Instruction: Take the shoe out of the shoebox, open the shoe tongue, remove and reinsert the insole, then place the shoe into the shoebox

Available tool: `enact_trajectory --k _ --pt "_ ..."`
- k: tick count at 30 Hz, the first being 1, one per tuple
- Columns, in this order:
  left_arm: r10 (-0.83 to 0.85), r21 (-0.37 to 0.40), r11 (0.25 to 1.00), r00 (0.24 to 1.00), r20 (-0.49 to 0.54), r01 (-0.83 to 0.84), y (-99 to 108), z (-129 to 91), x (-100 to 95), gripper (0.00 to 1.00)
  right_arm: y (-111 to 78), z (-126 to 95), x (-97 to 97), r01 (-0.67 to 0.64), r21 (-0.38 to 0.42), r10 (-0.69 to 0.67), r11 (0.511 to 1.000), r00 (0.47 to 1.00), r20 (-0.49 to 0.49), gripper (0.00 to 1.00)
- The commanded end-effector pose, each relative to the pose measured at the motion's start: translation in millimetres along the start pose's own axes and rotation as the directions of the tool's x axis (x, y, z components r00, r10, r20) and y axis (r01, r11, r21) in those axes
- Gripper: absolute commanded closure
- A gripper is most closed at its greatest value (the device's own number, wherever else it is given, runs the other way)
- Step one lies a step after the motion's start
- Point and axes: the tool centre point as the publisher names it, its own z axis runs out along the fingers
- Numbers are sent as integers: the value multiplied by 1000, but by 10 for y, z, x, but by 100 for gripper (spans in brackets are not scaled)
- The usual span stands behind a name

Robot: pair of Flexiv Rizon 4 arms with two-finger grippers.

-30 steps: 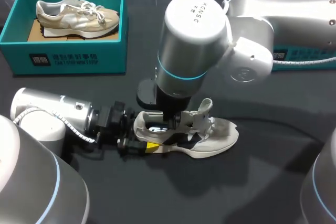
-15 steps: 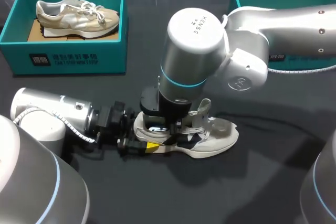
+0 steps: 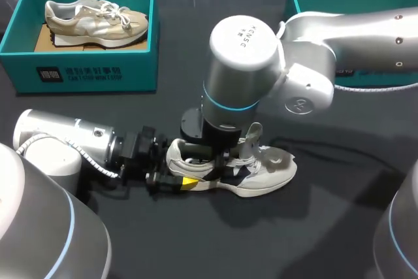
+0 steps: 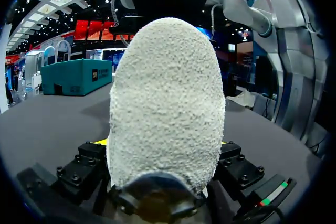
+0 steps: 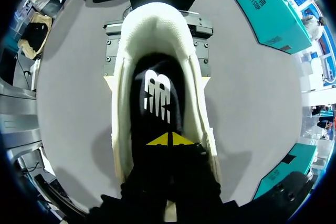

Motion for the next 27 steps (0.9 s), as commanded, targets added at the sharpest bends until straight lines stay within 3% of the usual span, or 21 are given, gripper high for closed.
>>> enact_trajectory --k 1,14,27 --pt "0 1 1000 1000 1 0 12 8 13 100 -100 -29 7 -10 0 10 1000 1000 9 81" --pt "0 1 1000 1000 1 0 12 8 13 100 -288 110 -75 -60 8 60 998 998 -15 62" --pt "0 1 1000 1000 1 0 12 8 13 100 -217 351 -14 -71 19 73 997 984 -162 59"
